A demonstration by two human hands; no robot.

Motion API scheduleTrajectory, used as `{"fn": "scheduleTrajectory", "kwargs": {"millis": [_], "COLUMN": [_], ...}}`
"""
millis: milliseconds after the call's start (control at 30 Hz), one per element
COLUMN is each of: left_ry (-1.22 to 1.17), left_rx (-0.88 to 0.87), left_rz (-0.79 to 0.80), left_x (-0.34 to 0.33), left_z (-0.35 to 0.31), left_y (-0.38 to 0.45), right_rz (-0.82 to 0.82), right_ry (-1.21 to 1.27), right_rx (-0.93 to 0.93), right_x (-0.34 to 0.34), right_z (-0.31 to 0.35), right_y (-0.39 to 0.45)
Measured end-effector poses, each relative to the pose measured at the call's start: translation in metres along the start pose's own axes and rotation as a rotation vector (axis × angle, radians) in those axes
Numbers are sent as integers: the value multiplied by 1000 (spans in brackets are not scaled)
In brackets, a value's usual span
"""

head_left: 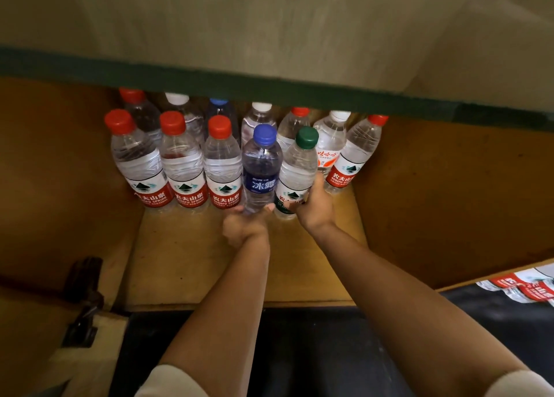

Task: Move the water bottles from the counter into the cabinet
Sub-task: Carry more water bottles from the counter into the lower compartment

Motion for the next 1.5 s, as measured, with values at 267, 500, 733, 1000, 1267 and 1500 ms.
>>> {"fn": "scheduleTrajectory", "kwargs": {"millis": [267,500,733,1000,1267,1500], "left_ry": [-16,77,56,-1,111,254], "left_rx": [-29,-69,-166,-146,-229,-280], "left_rz": [-1,3,67,231,456,589], "left_x": [-7,-5,-10,10,9,-42], "left_z": [-4,-5,-1,27,77,119], "left_y": [8,9,3,-56,-157,-226], "right_rz": [-12,13,157,250,428,240], "right_ry": [-39,-77,115,189,176,321], "right_rx": [21,41,-7,-87,78,-121], "right_x": [0,1,6,33,118,218], "right_z": [3,2,-5,-43,-100,-194], "right_y": [6,8,1,-61,-154,-170]}}
Point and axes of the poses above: each hand's wrist, its own y-axis towards the middle knuckle, its own x-axis out of the back of the hand, z = x × y, the point moved 6 cm from there along y, towards the middle knuckle, and after that the axes turned 1 degree about y, right-handed, at the moved point
